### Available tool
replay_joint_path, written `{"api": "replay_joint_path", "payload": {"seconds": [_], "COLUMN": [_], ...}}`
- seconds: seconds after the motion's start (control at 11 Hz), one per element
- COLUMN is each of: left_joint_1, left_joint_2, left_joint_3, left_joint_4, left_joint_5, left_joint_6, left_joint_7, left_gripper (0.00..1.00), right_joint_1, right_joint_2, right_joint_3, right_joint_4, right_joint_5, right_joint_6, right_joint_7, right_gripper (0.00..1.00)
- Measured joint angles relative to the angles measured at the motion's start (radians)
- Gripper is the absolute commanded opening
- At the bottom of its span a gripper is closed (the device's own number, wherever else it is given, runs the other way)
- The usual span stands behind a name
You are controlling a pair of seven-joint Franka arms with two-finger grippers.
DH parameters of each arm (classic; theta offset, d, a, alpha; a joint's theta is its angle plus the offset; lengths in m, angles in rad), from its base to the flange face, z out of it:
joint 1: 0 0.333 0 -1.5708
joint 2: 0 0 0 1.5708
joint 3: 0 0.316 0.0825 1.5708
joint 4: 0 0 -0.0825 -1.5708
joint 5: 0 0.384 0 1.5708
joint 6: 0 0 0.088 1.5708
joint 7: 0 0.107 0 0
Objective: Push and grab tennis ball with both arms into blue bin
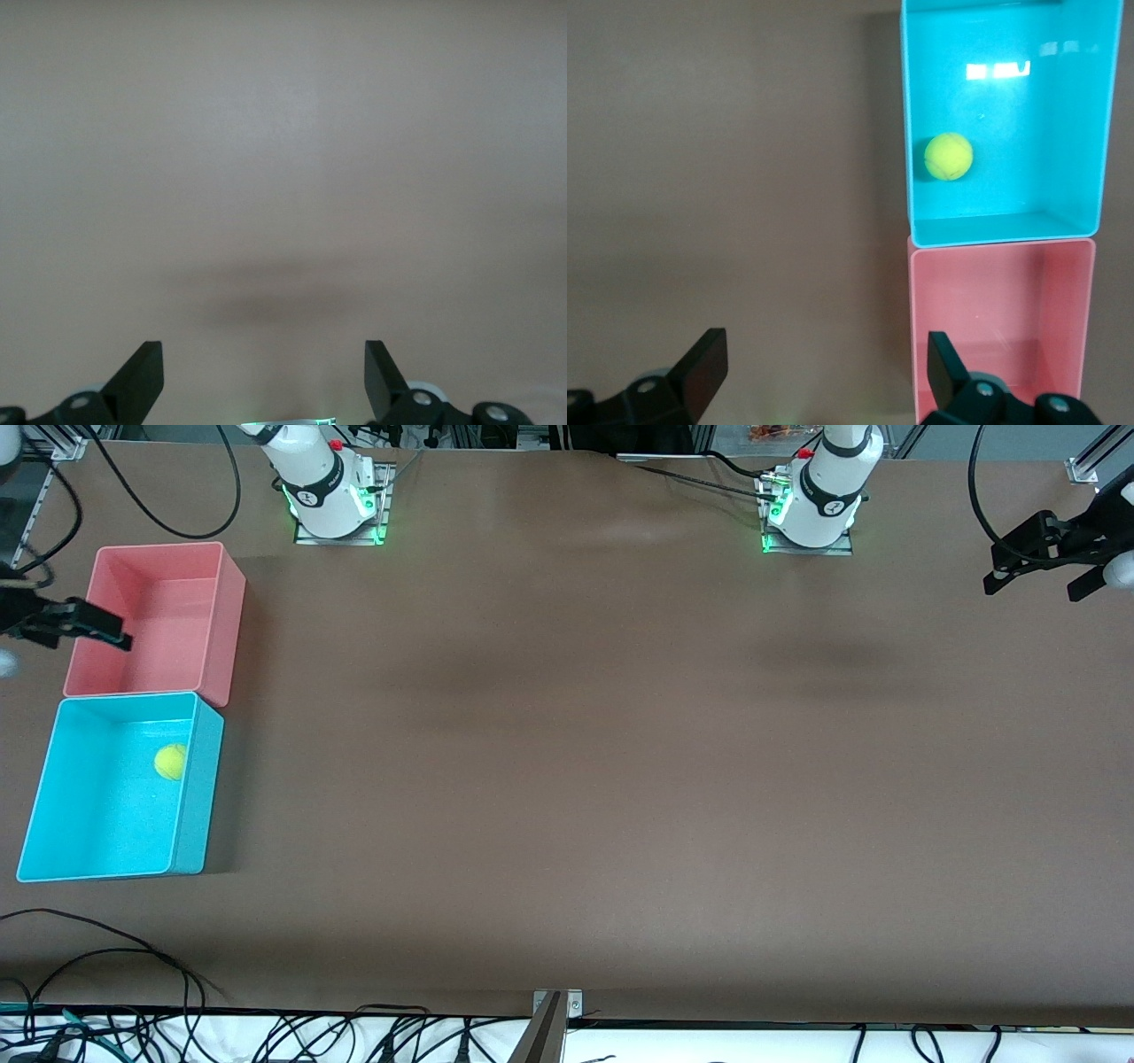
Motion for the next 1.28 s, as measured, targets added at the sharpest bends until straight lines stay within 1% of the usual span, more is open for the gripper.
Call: {"api": "replay_joint_path", "payload": {"seconds": [0.09,0.18,0.46,0.64,0.91,1.28], "left_joint_1": [-0.001,-0.002,-0.002,-0.002,-0.002,-0.002], "left_joint_2": [0.0,0.0,0.0,0.0,0.002,0.004], "left_joint_3": [-0.001,-0.002,-0.001,-0.001,-0.002,-0.002], "left_joint_4": [0.0,0.0,0.0,0.0,0.0,0.0], "left_joint_5": [0.0,0.0,0.0,0.0,0.0,0.0], "left_joint_6": [0.0,0.0,0.0,0.0,0.0,0.0], "left_joint_7": [0.0,0.0,0.0,0.0,0.0,0.0], "left_gripper": [1.0,1.0,1.0,1.0,1.0,1.0], "right_joint_1": [0.023,0.048,0.065,0.064,0.059,0.059], "right_joint_2": [-0.021,-0.031,-0.045,-0.047,-0.046,-0.041], "right_joint_3": [0.001,0.002,0.002,-0.003,-0.011,-0.011], "right_joint_4": [-0.033,-0.044,-0.042,-0.019,0.034,0.037], "right_joint_5": [-0.001,-0.002,-0.009,-0.031,-0.032,-0.032], "right_joint_6": [0.011,0.016,0.003,-0.017,-0.064,-0.066], "right_joint_7": [0.001,0.002,0.004,0.004,0.004,0.004], "right_gripper": [1.0,1.0,1.0,1.0,1.0,1.0]}}
